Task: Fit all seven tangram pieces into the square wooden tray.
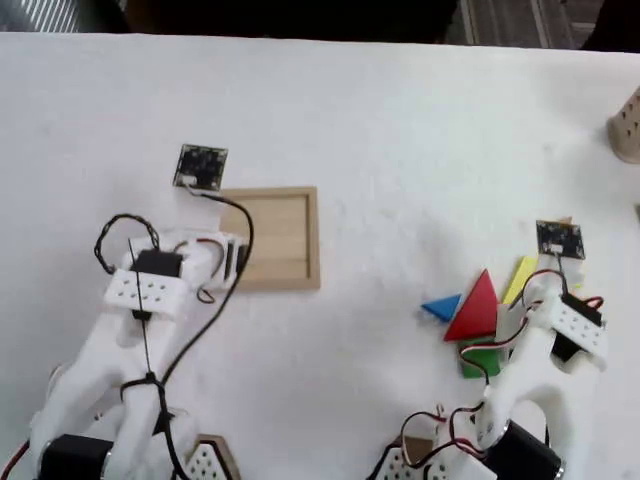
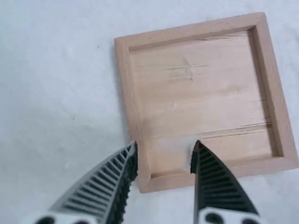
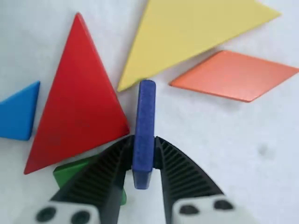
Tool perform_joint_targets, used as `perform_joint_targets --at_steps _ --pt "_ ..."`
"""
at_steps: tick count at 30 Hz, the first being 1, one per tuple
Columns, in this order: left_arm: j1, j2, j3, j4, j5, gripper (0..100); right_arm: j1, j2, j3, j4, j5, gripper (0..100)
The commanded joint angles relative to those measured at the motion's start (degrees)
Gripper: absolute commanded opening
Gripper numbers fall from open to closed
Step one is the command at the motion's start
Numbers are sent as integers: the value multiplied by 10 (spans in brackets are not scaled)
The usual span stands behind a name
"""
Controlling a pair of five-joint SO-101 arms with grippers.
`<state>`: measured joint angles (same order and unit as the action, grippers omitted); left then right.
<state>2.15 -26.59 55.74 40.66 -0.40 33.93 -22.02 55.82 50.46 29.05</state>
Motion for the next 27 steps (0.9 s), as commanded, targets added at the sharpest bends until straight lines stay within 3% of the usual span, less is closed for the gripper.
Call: perform_joint_targets --at_steps 1,6,12,20,27 --pt "-27 -5 -44 -6 -4 199 -11 -6 -84 84 -16 18" --pt "-71 -5 -52 -5 30 199 -54 -6 -193 202 -57 18" --pt "-132 -5 -76 32 91 199 -182 -2 -287 275 -124 18" --pt "-218 -1 -63 55 114 199 -403 0 -314 247 -157 18" --pt "-243 -1 -62 55 119 199 -525 21 -318 146 -158 18"
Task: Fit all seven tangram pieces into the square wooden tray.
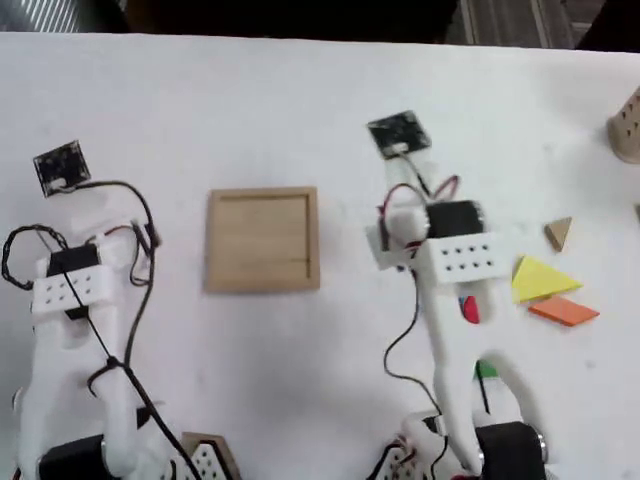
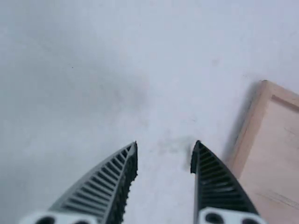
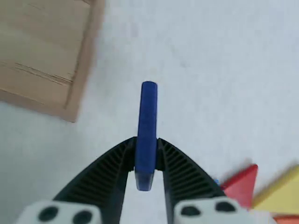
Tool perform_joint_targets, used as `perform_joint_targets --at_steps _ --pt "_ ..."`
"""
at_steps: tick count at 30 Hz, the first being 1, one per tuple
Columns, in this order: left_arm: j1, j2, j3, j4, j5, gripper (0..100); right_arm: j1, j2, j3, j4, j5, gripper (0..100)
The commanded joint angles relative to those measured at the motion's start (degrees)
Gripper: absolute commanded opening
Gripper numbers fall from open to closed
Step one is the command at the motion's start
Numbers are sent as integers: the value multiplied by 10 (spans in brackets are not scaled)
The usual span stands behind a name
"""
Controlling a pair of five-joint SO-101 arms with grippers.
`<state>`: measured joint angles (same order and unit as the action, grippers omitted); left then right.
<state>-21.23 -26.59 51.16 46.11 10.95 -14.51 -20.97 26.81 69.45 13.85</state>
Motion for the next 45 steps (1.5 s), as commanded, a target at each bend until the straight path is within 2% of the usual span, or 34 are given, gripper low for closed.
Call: perform_joint_targets --at_steps 1,6,14,22,24,30,36,41,45 --pt "-9 -1 -16 0 5 199 -54 22 -31 -61 -6 18" --pt "-9 -1 -12 -14 4 199 -90 117 -84 -109 -6 18" --pt "-9 -1 8 -59 4 198 -156 311 -242 -117 -6 18" --pt "-8 -1 7 -69 4 199 -172 484 -386 -110 -6 22" --pt "-8 0 9 -83 4 199 -172 509 -412 -92 -6 48" --pt "-6 0 9 -87 4 199 -173 562 -492 -23 -1 224" --pt "-6 0 10 -87 4 199 -166 553 -577 80 0 233" --pt "-6 0 10 -87 4 199 -131 496 -664 204 0 233" --pt "-5 0 10 -87 4 197 -101 442 -679 291 15 223"
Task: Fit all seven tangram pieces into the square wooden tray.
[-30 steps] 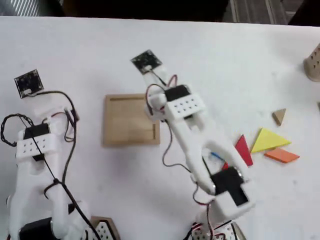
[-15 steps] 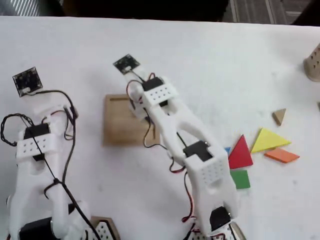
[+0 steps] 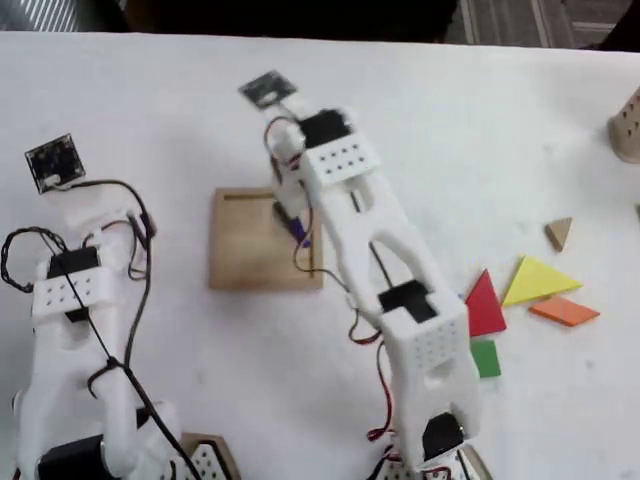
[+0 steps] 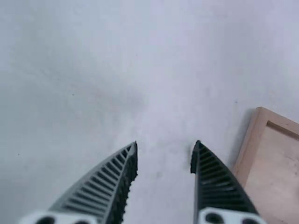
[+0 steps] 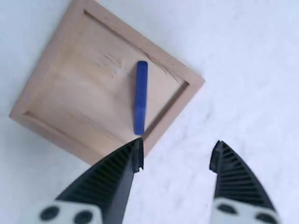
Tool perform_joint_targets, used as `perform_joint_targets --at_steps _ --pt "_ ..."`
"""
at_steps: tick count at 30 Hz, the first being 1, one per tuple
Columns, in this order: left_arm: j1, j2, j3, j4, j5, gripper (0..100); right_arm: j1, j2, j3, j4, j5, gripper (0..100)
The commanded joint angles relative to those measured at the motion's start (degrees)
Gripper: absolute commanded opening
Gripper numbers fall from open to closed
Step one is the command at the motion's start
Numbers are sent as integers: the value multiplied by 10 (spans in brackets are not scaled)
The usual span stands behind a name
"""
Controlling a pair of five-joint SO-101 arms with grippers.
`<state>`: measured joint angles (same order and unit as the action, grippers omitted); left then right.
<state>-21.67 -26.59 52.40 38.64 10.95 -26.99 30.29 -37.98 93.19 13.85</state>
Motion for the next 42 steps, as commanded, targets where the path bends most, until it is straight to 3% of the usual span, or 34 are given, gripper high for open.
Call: perform_joint_targets --at_steps 1,5,7,13,19,27,30,35,42 --pt "4 0 -3 -12 4 197 34 -84 -16 56 18 195" --pt "29 -5 12 -13 4 196 80 -129 107 32 18 5" --pt "43 -5 13 -13 4 195 103 -147 164 13 21 39" --pt "87 -6 18 -9 3 195 164 -234 321 -38 18 19" --pt "126 -6 17 17 3 195 208 -396 591 -169 24 19" --pt "212 -6 14 36 4 194 294 -580 905 -322 85 19" --pt "246 -6 13 36 4 163 328 -635 978 -348 115 19" --pt "305 -6 2 35 4 23 383 -713 1075 -384 163 19" --pt "366 -2 -2 32 4 30 414 -744 1108 -386 187 19"
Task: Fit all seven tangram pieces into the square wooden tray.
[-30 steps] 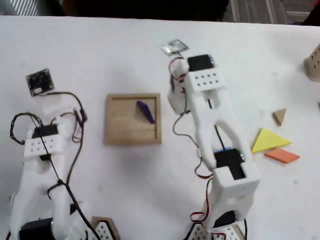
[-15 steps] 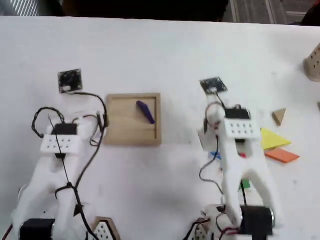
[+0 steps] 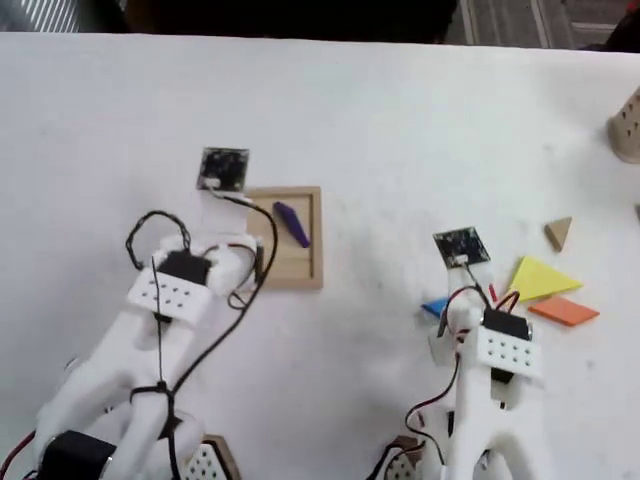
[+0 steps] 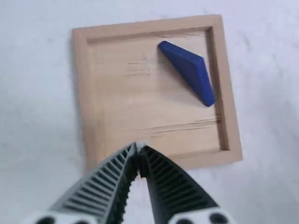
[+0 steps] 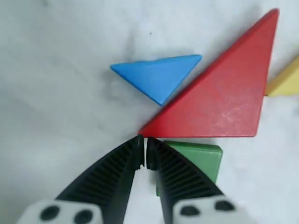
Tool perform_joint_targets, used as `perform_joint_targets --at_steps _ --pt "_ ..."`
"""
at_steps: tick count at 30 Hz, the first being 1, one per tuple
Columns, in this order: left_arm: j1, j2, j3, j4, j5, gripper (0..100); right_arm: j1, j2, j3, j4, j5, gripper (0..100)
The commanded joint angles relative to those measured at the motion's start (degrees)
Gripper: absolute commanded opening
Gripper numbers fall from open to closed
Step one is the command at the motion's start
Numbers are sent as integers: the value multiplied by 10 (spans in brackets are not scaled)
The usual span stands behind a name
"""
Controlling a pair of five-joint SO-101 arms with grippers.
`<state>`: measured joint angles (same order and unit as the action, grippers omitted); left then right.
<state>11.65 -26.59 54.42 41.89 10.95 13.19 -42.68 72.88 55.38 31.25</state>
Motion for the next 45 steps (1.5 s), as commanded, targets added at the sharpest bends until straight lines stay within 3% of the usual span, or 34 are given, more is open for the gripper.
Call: perform_joint_targets --at_steps 1,9,18,37,45 --pt "41 -1 -22 -2 5 30 13 -15 -1 -8 13 19" --pt "59 40 -37 -52 9 22 13 -15 -1 -8 18 19" --pt "58 254 -202 -50 44 23 13 -15 -1 -10 20 19" --pt "98 415 -434 -49 48 23 10 -15 3 -20 41 19" --pt "88 376 -436 57 47 23 9 -17 8 -22 44 19"
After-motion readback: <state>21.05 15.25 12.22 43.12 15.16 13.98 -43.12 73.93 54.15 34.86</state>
